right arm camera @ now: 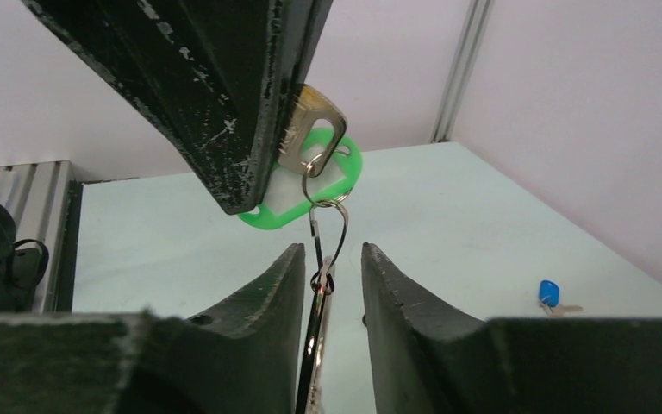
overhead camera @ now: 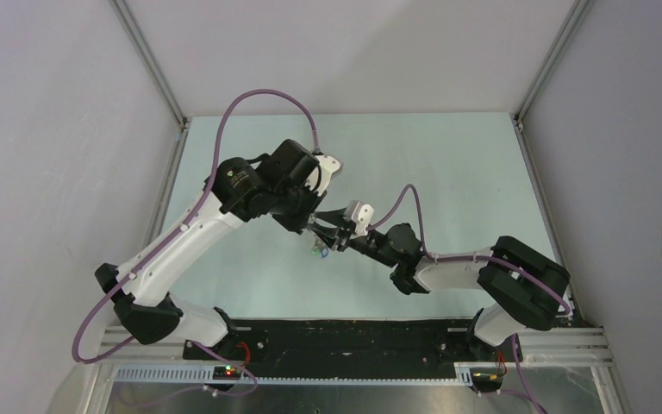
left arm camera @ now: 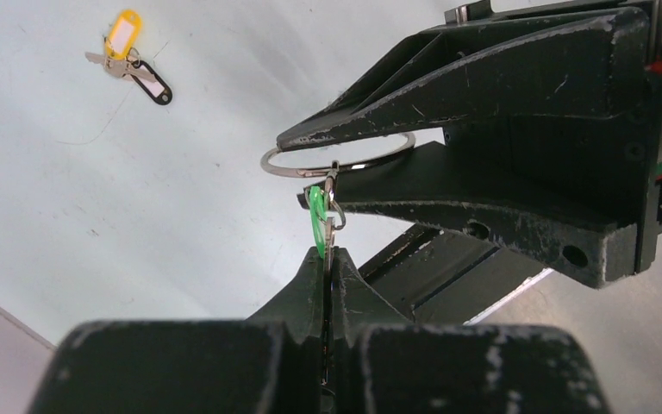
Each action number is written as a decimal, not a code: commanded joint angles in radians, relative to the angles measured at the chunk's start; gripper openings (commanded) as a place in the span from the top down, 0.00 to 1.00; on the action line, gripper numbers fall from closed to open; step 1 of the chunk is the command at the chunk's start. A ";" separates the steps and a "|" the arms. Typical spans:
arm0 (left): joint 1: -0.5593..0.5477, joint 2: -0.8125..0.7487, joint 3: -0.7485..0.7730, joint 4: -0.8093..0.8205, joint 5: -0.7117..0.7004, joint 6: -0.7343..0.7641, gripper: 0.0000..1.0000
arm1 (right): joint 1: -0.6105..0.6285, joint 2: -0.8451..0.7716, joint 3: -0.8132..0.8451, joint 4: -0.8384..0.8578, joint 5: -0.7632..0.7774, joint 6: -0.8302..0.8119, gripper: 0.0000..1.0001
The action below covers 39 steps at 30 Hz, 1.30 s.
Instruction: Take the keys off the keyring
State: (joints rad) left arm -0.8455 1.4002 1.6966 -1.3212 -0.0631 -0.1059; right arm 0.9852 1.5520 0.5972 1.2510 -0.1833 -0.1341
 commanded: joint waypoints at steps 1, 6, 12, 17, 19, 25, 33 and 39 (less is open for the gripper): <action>0.003 -0.013 0.042 0.015 0.019 -0.018 1.00 | 0.003 -0.001 0.029 0.045 0.064 -0.020 0.67; 0.003 -0.012 0.043 0.015 0.018 -0.019 1.00 | 0.006 -0.008 0.029 0.056 0.067 -0.013 0.69; 0.003 -0.016 0.039 0.016 0.010 -0.018 1.00 | 0.006 -0.023 0.020 0.047 0.100 0.004 0.87; 0.002 -0.019 0.023 0.014 -0.001 -0.017 1.00 | 0.001 -0.044 0.001 0.056 0.128 0.028 0.95; 0.003 -0.017 0.015 0.015 0.000 -0.017 1.00 | -0.002 -0.054 -0.004 0.054 0.130 0.049 0.97; 0.003 -0.017 0.003 0.015 -0.010 -0.017 1.00 | -0.040 -0.104 -0.016 0.015 0.165 0.172 1.00; 0.003 -0.009 -0.015 0.016 -0.003 -0.017 1.00 | -0.082 -0.158 -0.022 -0.019 0.140 0.299 1.00; 0.003 0.001 -0.020 0.016 0.008 -0.015 1.00 | -0.113 -0.192 -0.022 -0.072 0.221 0.455 1.00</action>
State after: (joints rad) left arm -0.8455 1.4067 1.6867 -1.2469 -0.0643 -0.1059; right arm 0.9173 1.4113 0.5705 1.1645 -0.0872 0.1947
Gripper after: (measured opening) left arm 0.015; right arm 0.132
